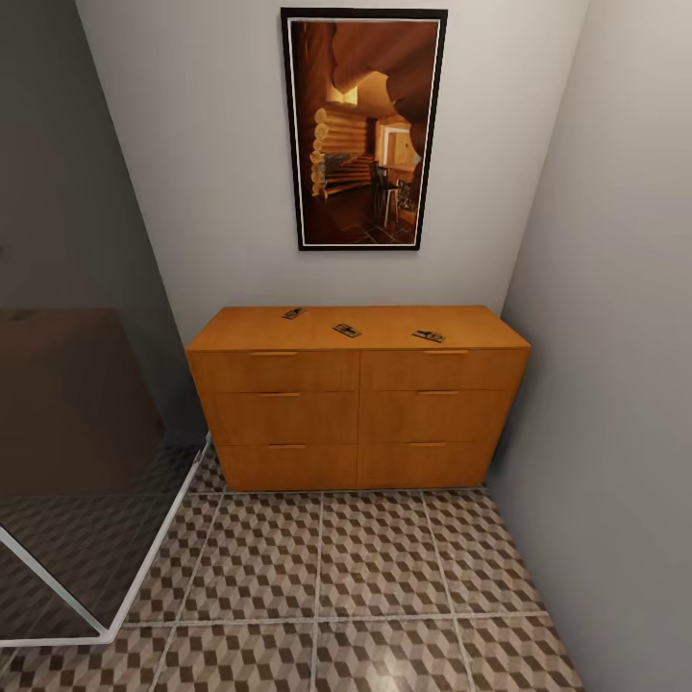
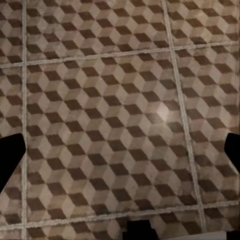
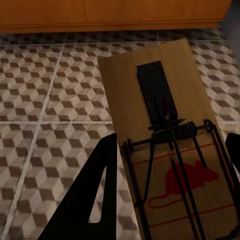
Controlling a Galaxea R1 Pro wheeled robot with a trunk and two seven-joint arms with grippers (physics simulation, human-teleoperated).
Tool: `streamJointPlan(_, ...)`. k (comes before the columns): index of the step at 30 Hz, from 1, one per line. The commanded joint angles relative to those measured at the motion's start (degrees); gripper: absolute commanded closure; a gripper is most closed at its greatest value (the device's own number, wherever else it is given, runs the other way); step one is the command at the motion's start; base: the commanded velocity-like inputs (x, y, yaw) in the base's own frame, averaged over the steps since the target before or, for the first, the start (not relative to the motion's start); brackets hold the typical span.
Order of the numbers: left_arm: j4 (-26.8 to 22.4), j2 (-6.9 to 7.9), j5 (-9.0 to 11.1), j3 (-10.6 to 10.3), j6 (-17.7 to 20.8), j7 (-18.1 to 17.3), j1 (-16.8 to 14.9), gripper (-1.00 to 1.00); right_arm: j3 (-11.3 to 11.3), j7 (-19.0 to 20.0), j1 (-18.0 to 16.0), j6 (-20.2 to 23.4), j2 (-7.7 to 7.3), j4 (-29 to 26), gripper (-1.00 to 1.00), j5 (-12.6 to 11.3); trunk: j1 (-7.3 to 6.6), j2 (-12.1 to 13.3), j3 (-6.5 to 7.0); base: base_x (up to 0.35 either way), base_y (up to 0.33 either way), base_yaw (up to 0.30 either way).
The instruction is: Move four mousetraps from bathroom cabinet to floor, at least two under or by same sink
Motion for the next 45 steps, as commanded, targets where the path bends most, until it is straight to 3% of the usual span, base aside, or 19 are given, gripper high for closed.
streamJointPlan(1,-1.76,-0.18,0.04,0.02,1.48,-0.19,0.02,-1.0,0.39,0.54,0.02,-0.14,0.0,0.03,1.0,-0.75,0.0,-0.02,-0.04,0.0,0.0,0.0)
streamJointPlan(6,-13.69,-2.75,-0.15,0.02,12.02,-0.12,-0.11,-1.0,0.39,0.52,0.34,-0.14,0.11,-0.01,1.0,-0.84,0.0,-0.02,-0.04,0.0,0.0,0.0)
streamJointPlan(8,-16.56,-3.36,-0.21,0.02,14.41,-0.08,-0.21,-1.0,0.39,0.52,0.39,-0.14,0.12,-0.03,1.0,-0.86,0.0,-0.02,-0.04,0.0,0.0,0.0)
streamJointPlan(12,-25.66,-4.83,-0.4,0.02,23.34,-0.03,-0.87,-1.0,0.39,0.52,0.45,-0.14,0.1,-0.08,1.0,-0.86,0.0,-0.02,-0.04,0.0,0.0,0.0)
streamJointPlan(16,-35.27,-7.01,-0.58,0.02,35.22,-0.07,-3.77,-1.0,0.39,0.52,0.47,-0.14,0.13,-0.15,1.0,-0.88,0.0,-0.02,-0.04,0.0,0.0,0.0)
streamJointPlan(20,-40.69,-8.57,-0.64,-0.02,41.38,-0.03,-7.49,-1.0,0.39,0.52,0.49,-0.14,0.11,-0.21,1.0,-0.88,0.0,-0.02,-0.04,0.0,0.0,0.0)
streamJointPlan(24,-44.42,-9.9,-0.77,-0.12,46.0,-0.02,-11.31,-1.0,0.39,0.52,0.48,-0.14,0.07,-0.24,1.0,-0.88,0.0,-0.02,-0.04,0.0,0.0,0.0)
streamJointPlan(29,-49.95,-11.17,-1.04,-0.15,55.43,-0.02,-19.54,-1.0,0.39,0.52,0.5,-0.14,0.12,-0.42,1.0,-0.82,0.0,-0.02,-0.04,0.0,0.0,0.0)
streamJointPlan(36,-52.83,-11.64,-1.08,-0.16,60.76,0.06,-26.89,-1.0,0.39,0.52,0.51,-0.14,0.14,-0.56,1.0,-0.8,0.0,-0.02,-0.04,0.0,0.0,0.0)
streamJointPlan(41,-54.01,-11.67,-1.08,-0.19,68.63,0.01,-33.06,-1.0,0.39,0.52,0.52,-0.14,0.15,-0.58,1.0,-0.79,0.0,-0.02,-0.04,0.0,0.0,0.0)
streamJointPlan(45,-53.69,-11.7,-1.3,-0.2,70.52,0.06,-38.6,-1.0,0.39,0.52,0.54,-0.14,0.21,-0.58,1.0,-0.79,0.0,-0.02,-0.04,0.0,0.0,0.0)
